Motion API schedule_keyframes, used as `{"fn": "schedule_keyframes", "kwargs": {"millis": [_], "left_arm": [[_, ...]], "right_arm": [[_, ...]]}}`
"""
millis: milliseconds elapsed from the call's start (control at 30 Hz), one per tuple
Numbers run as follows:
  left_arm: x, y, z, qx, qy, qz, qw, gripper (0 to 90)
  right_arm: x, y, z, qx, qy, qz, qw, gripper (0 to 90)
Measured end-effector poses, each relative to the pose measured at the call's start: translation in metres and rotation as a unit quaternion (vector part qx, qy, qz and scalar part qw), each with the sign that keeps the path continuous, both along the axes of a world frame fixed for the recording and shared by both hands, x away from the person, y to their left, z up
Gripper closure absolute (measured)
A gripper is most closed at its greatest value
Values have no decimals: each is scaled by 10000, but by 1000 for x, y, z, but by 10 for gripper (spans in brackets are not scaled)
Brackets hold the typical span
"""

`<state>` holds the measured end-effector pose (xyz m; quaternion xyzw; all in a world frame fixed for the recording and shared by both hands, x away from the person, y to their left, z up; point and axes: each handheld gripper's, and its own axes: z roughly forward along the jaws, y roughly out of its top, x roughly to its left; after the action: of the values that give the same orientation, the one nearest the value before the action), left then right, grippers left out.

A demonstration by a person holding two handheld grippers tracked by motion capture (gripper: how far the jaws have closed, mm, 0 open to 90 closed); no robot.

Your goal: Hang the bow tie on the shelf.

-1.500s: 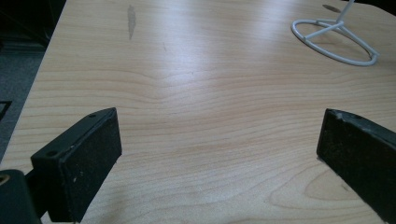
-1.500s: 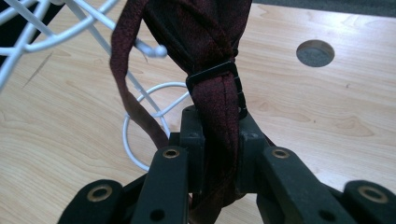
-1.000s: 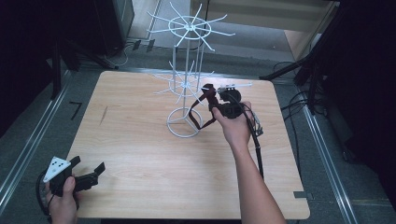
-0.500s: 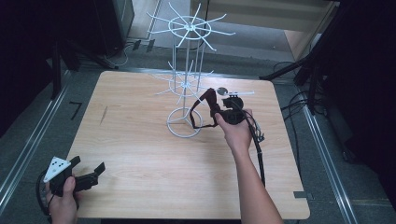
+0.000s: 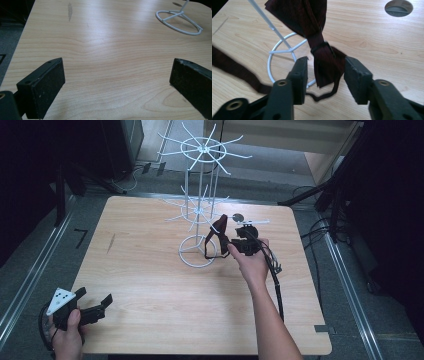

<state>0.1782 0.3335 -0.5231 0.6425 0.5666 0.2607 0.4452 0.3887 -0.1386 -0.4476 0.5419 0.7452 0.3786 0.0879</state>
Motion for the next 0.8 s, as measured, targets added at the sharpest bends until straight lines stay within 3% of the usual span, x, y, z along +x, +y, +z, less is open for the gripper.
{"fn": "schedule_keyframes", "kwargs": {"millis": [200, 367, 800], "left_arm": [[0, 0, 0, 5, 3, -4, 10000, 4], [0, 0, 0, 12, 3, -4, 10000, 4], [0, 0, 0, 10, 5, 2, 10000, 4]], "right_arm": [[-8, -6, 4, -135, -234, 106, 9996, 382], [-15, -12, 5, -304, -289, 44, 9991, 284], [-37, -38, 6, -402, -368, -44, 9985, 198]]}}
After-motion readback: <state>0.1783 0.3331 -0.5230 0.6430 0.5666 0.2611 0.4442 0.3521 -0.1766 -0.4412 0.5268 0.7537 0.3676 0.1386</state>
